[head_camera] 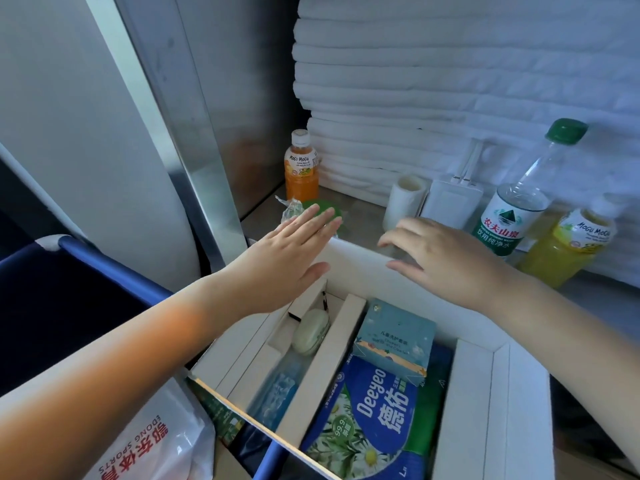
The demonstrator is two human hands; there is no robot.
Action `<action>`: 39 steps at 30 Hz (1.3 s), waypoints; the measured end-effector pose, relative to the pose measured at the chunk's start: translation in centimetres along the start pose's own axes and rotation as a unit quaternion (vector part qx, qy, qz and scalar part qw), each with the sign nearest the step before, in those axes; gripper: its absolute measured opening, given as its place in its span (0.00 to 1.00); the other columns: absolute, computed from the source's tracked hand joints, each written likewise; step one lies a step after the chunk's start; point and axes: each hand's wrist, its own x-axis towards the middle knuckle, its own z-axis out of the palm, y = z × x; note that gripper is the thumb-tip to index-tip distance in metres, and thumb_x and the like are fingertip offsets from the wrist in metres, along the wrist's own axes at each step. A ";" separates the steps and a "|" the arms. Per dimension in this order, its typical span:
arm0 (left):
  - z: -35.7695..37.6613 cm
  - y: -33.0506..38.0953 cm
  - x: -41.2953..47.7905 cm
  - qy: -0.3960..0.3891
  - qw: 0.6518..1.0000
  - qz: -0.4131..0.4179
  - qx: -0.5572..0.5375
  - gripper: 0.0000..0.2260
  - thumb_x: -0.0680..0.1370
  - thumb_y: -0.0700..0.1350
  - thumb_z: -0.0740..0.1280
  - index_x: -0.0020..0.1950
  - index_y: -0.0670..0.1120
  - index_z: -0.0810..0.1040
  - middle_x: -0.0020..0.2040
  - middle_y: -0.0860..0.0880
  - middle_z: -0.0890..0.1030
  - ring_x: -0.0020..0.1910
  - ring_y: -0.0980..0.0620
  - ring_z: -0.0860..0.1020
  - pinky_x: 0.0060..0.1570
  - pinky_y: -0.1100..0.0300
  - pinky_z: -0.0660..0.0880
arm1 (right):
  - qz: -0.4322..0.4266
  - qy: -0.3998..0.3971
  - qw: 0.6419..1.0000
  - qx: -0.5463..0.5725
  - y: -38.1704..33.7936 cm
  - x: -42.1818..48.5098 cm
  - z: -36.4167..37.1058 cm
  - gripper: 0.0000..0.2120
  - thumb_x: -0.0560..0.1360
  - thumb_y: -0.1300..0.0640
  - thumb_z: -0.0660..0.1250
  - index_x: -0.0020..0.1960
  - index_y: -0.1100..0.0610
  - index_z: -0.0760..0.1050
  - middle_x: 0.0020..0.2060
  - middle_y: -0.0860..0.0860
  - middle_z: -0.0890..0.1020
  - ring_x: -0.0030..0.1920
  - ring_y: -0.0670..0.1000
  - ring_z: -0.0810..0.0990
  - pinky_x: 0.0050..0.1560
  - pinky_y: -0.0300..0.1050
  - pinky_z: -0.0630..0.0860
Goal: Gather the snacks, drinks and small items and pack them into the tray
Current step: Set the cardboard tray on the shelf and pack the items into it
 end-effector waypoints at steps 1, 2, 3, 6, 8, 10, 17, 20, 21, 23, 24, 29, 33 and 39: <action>0.4 0.1 0.5 -0.007 1.000 -0.001 -0.012 0.27 0.79 0.58 0.43 0.75 0.52 0.36 0.77 0.54 0.40 0.73 0.57 0.34 0.67 0.63 0.31 | 0.005 0.000 1.000 0.018 0.3 -0.3 0.1 0.12 0.78 0.47 0.60 0.59 0.50 0.72 0.49 0.44 0.73 0.51 0.46 0.74 0.45 0.48 0.74; 0.7 0.2 0.9 -0.012 1.000 0.001 -0.021 0.27 0.80 0.57 0.44 0.76 0.52 0.38 0.77 0.53 0.43 0.74 0.57 0.36 0.67 0.64 0.32 | 0.009 0.000 0.999 0.039 0.4 -0.5 0.3 0.10 0.78 0.47 0.60 0.58 0.49 0.72 0.47 0.42 0.73 0.49 0.46 0.75 0.44 0.47 0.74; 1.0 0.4 1.2 -0.012 0.999 0.005 -0.030 0.27 0.81 0.56 0.46 0.77 0.51 0.42 0.78 0.53 0.47 0.75 0.58 0.39 0.67 0.65 0.34 | 0.016 -0.003 0.998 0.058 0.6 -0.8 0.5 0.10 0.79 0.47 0.59 0.57 0.48 0.73 0.46 0.40 0.74 0.47 0.45 0.76 0.43 0.47 0.74; 1.2 0.5 1.5 0.000 0.998 0.003 -0.057 0.24 0.82 0.54 0.50 0.77 0.50 0.51 0.75 0.52 0.58 0.74 0.56 0.50 0.66 0.65 0.42 | 0.039 -0.013 0.994 0.097 1.0 -1.1 1.0 0.10 0.79 0.46 0.58 0.57 0.46 0.73 0.47 0.41 0.80 0.45 0.45 0.76 0.44 0.45 0.73; 1.0 0.7 1.7 -0.007 0.998 -0.002 -0.066 0.25 0.82 0.54 0.50 0.77 0.50 0.50 0.75 0.52 0.58 0.73 0.56 0.50 0.65 0.67 0.42 | 0.045 -0.019 0.993 0.106 1.2 -1.0 1.1 0.11 0.79 0.45 0.56 0.58 0.45 0.73 0.46 0.43 0.81 0.43 0.46 0.77 0.45 0.46 0.74; 0.9 1.0 2.0 -0.020 0.997 -0.005 -0.081 0.25 0.82 0.53 0.51 0.77 0.49 0.49 0.75 0.52 0.56 0.73 0.57 0.49 0.63 0.70 0.39 | 0.046 -0.022 0.994 0.101 1.2 -1.0 1.0 0.12 0.79 0.44 0.55 0.58 0.45 0.72 0.45 0.44 0.81 0.42 0.47 0.77 0.44 0.47 0.74; 0.7 2.1 2.3 -0.023 0.991 0.000 -0.131 0.26 0.83 0.48 0.52 0.78 0.46 0.46 0.76 0.50 0.54 0.68 0.63 0.44 0.51 0.82 0.29 | 0.058 -0.032 0.995 0.076 1.5 -1.9 0.6 0.11 0.80 0.45 0.55 0.58 0.46 0.71 0.44 0.46 0.81 0.42 0.47 0.78 0.45 0.47 0.74; 1.4 2.8 2.5 -0.003 0.994 0.016 -0.107 0.27 0.82 0.49 0.52 0.77 0.44 0.44 0.75 0.50 0.55 0.69 0.60 0.45 0.54 0.79 0.29 | 0.073 -0.020 0.994 0.082 1.5 -3.0 0.4 0.10 0.79 0.46 0.57 0.57 0.46 0.73 0.44 0.46 0.82 0.43 0.45 0.78 0.44 0.43 0.73; 1.5 3.1 2.6 0.001 0.994 0.018 -0.106 0.27 0.82 0.49 0.52 0.77 0.44 0.43 0.75 0.50 0.54 0.70 0.59 0.45 0.55 0.78 0.29 | 0.078 -0.018 0.993 0.087 1.6 -3.2 0.3 0.10 0.79 0.46 0.57 0.57 0.46 0.73 0.43 0.45 0.82 0.42 0.44 0.78 0.43 0.42 0.73; 1.8 3.5 2.8 0.005 0.994 0.018 -0.107 0.28 0.82 0.50 0.52 0.77 0.44 0.42 0.76 0.50 0.53 0.71 0.57 0.45 0.58 0.74 0.30 | 0.088 -0.025 0.990 0.103 1.7 -3.5 0.0 0.09 0.79 0.47 0.59 0.56 0.46 0.74 0.42 0.42 0.81 0.41 0.42 0.77 0.41 0.38 0.71; 1.8 3.6 2.9 0.006 0.994 0.016 -0.108 0.28 0.82 0.50 0.52 0.77 0.44 0.42 0.76 0.50 0.53 0.72 0.57 0.45 0.60 0.73 0.31 | 0.092 -0.032 0.989 0.110 1.8 -3.7 0.0 0.09 0.79 0.47 0.59 0.55 0.46 0.75 0.42 0.40 0.81 0.41 0.41 0.77 0.41 0.36 0.70; 2.0 3.6 2.6 0.013 0.998 0.033 -0.053 0.29 0.82 0.49 0.51 0.76 0.42 0.39 0.76 0.49 0.51 0.75 0.53 0.46 0.70 0.64 0.41 | 0.180 0.149 0.955 0.180 2.3 -4.1 -0.9 0.17 0.76 0.44 0.61 0.58 0.53 0.77 0.49 0.44 0.78 0.47 0.45 0.78 0.46 0.38 0.73; 1.8 3.6 2.6 0.005 0.998 0.032 -0.050 0.29 0.82 0.50 0.51 0.76 0.43 0.37 0.77 0.50 0.50 0.75 0.53 0.45 0.71 0.63 0.42 | 0.279 0.406 0.865 0.092 4.2 -3.6 -2.3 0.22 0.72 0.61 0.69 0.64 0.62 0.69 0.59 0.57 0.71 0.61 0.56 0.72 0.62 0.49 0.70; 1.7 3.4 2.6 -0.004 0.998 0.025 -0.065 0.30 0.82 0.51 0.52 0.76 0.45 0.36 0.77 0.51 0.48 0.76 0.54 0.43 0.71 0.62 0.41 | 0.359 0.380 0.845 0.112 5.8 -2.1 -0.9 0.38 0.70 0.65 0.71 0.73 0.65 0.54 0.71 0.65 0.57 0.74 0.60 0.55 0.73 0.49 0.55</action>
